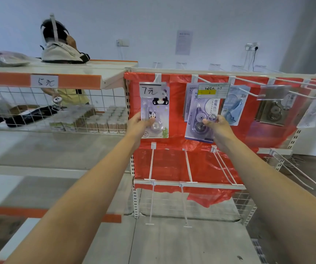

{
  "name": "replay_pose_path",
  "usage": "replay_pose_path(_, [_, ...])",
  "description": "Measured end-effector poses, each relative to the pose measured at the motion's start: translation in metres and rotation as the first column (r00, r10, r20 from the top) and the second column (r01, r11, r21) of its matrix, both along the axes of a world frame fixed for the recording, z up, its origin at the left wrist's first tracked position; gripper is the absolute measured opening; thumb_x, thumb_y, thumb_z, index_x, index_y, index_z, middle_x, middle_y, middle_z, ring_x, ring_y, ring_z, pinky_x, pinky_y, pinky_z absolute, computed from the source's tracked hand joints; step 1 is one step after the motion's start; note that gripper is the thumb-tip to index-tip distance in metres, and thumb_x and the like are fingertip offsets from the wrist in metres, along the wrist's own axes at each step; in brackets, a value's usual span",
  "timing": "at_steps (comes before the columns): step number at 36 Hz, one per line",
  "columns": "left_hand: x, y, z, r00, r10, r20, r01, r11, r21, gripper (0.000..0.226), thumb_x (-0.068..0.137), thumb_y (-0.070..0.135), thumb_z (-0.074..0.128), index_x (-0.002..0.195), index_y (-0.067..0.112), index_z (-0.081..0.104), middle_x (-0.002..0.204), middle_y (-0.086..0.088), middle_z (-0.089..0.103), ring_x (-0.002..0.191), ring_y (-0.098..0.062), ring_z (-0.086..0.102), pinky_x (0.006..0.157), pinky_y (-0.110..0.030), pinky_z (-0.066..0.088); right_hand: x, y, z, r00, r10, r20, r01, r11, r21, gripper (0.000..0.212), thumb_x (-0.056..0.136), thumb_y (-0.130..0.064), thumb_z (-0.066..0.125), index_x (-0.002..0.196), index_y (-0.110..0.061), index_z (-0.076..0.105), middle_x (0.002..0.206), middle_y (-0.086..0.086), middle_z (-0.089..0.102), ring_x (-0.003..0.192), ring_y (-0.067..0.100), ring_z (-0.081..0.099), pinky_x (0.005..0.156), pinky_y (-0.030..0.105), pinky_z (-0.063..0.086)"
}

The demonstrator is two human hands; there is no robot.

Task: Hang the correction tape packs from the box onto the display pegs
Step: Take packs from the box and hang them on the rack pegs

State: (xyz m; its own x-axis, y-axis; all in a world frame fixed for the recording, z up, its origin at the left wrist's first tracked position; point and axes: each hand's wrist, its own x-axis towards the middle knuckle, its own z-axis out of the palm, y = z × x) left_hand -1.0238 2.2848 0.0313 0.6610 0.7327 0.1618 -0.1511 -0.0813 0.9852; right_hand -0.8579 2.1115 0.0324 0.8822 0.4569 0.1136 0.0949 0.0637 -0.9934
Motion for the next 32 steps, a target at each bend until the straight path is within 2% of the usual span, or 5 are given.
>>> replay_pose_path(12, [0.017,-0.002,0.004,0.987,0.078,-0.141,-0.087,0.994,-0.064,0.034,0.092,0.028,0.063,0.116,0.006,0.057,0.112,-0.001,0.056,0.110,-0.019,0.049,0.102,-0.040,0.037,0.003,-0.001,-0.003,0.997,-0.007,0.077,0.010,0.999,-0.035,0.045,0.094,-0.025,0.060,0.135,-0.012,0.044,0.120,-0.003,0.049,0.116,0.018,0.052,0.086,0.031,0.040])
replay_pose_path(14, [0.021,-0.007,0.000,0.984,0.078,-0.161,-0.093,0.991,-0.092,0.023,0.091,0.034,0.063,0.091,0.013,0.054,0.091,0.006,0.051,0.092,-0.016,0.049,0.101,-0.042,0.041,0.005,-0.001,-0.006,0.995,-0.019,0.097,0.027,0.996,-0.080,0.044,0.094,-0.030,0.060,0.132,-0.014,0.045,0.121,-0.004,0.048,0.116,0.016,0.050,0.090,0.032,0.040])
replay_pose_path(20, [0.027,-0.024,-0.013,0.988,0.118,-0.101,-0.138,0.965,-0.225,0.029,0.091,0.033,0.062,0.089,0.008,0.049,0.086,0.001,0.047,0.067,-0.014,0.052,0.079,-0.033,0.056,0.009,-0.008,-0.011,0.999,-0.037,0.030,0.040,0.992,-0.119,0.025,0.091,-0.037,0.063,0.082,-0.021,0.046,0.101,0.009,0.060,0.095,0.027,0.062,0.087,0.048,0.052])
replay_pose_path(27, [0.031,-0.020,-0.025,0.978,0.184,-0.101,-0.203,0.954,-0.223,0.026,0.088,0.032,0.066,0.078,0.015,0.049,0.092,0.000,0.055,0.067,-0.016,0.056,0.093,-0.042,0.053,0.019,-0.005,-0.029,0.991,0.097,-0.093,-0.097,0.995,-0.004,0.015,0.096,-0.023,0.057,0.103,-0.012,0.050,0.105,0.011,0.062,0.081,0.019,0.063,0.053,0.028,0.055])
replay_pose_path(32, [0.037,-0.008,-0.028,0.972,0.219,-0.086,-0.233,0.946,-0.226,0.034,0.085,0.030,0.071,0.079,0.013,0.042,0.096,-0.004,0.053,0.064,-0.016,0.051,0.066,-0.032,0.047,0.030,0.013,-0.037,0.987,0.063,-0.150,-0.058,0.997,0.043,0.028,0.093,-0.026,0.061,0.111,-0.007,0.051,0.117,0.015,0.059,0.096,0.024,0.061,0.062,0.032,0.053])
